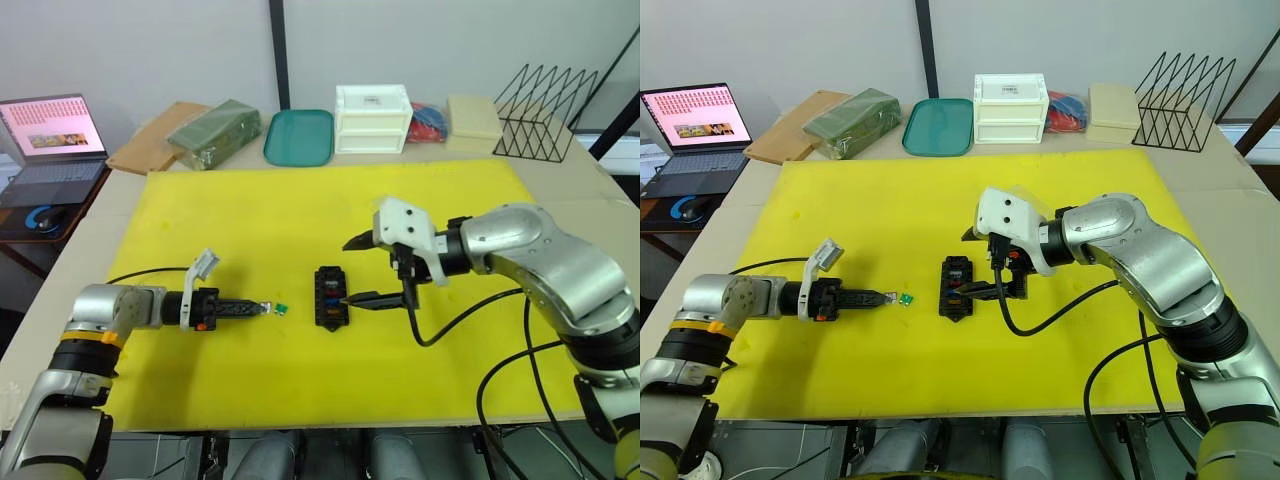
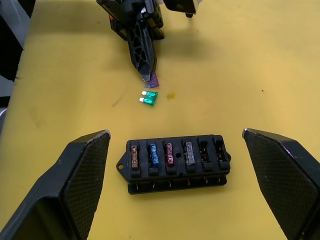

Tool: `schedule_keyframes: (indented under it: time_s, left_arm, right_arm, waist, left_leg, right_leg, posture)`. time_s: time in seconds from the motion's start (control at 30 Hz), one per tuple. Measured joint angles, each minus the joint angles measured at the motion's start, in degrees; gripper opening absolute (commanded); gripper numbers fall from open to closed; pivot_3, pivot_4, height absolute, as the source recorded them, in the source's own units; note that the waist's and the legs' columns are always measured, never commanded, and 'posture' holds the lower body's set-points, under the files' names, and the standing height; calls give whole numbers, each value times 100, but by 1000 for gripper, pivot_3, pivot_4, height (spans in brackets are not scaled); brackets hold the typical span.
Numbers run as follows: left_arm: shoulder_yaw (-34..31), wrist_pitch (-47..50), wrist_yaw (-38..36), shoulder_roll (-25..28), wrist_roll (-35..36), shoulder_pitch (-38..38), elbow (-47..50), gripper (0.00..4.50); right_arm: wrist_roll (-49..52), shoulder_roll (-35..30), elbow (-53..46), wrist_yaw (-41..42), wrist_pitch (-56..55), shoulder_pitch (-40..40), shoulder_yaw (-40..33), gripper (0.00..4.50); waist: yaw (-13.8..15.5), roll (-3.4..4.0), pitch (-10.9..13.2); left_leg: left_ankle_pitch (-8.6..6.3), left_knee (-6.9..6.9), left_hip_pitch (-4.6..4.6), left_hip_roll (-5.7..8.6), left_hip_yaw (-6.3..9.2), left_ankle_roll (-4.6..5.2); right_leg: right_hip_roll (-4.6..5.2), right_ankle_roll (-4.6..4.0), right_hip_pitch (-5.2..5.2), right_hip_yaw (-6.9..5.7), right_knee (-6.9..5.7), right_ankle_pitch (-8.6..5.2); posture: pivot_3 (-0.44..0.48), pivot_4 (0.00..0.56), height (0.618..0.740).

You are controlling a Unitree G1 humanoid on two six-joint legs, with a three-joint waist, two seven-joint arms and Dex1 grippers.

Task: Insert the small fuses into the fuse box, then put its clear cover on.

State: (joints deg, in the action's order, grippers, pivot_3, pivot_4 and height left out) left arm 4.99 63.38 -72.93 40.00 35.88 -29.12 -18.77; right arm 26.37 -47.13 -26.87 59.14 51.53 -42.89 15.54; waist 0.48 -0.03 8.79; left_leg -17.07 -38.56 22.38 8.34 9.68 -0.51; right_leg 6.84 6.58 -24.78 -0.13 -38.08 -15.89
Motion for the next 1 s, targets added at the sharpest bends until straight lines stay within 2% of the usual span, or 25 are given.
schedule_keyframes:
  time_s: [0.3, 0.53, 0.63, 0.73, 0.87, 1.0]
  left_arm:
    - [-170, -414, 44, -17, -19, 195, 235, 11]
    - [-415, -1303, -76, 387, -28, 280, 1598, 11]
    - [-380, -1480, -32, 306, -24, 138, 2182, 11]
    - [-337, -1781, 102, 4, -24, -131, 2732, 11]
    - [-184, -1935, 226, -106, -37, -405, 2995, 11]
    - [-66, -1996, 344, -319, -35, -521, 3050, 0]
  right_arm:
    - [-31, 17, 12, 45, -44, -59, 10, 4500]
    - [711, 316, 172, 18, 985, -535, -266, 4500]
    - [1069, 425, 256, -26, 1450, -726, -371, 4500]
    - [1333, 670, 465, -231, 1963, -1059, -490, 4500]
    - [1615, 802, 581, -433, 2454, -1212, -629, 4500]
    - [1798, 986, 582, -657, 2734, -1220, -694, 3219]
  waist:
    - [4, 0, 0]
    - [-4, -6, 4]
    - [2, -6, 4]
    - [-2, -6, 4]
    - [-17, -6, 4]
    - [-34, -6, 4]
  left_leg:
    - [0, 0, 0, 0, 1, 0]
    - [0, 13, 3, -2, 1, 0]
    - [0, 12, 4, -2, 0, 0]
    - [0, 13, 3, -3, 0, 0]
    - [0, 19, 3, -3, 0, 0]
    - [0, 20, 3, -3, 0, 0]
  right_leg:
    - [0, 0, 0, 0, 0, 0]
    - [2, 0, -2, 0, 13, 0]
    - [2, 0, -3, 0, 13, 0]
    - [1, 0, -2, 0, 12, 0]
    - [2, 0, -4, 0, 13, 0]
    - [1, 0, -7, 0, 12, 0]
  posture:
    - [0, 150, 740]
    - [0, 150, 740]
    - [0, 150, 740]
    - [0, 150, 740]
    - [0, 150, 740]
    - [0, 150, 740]
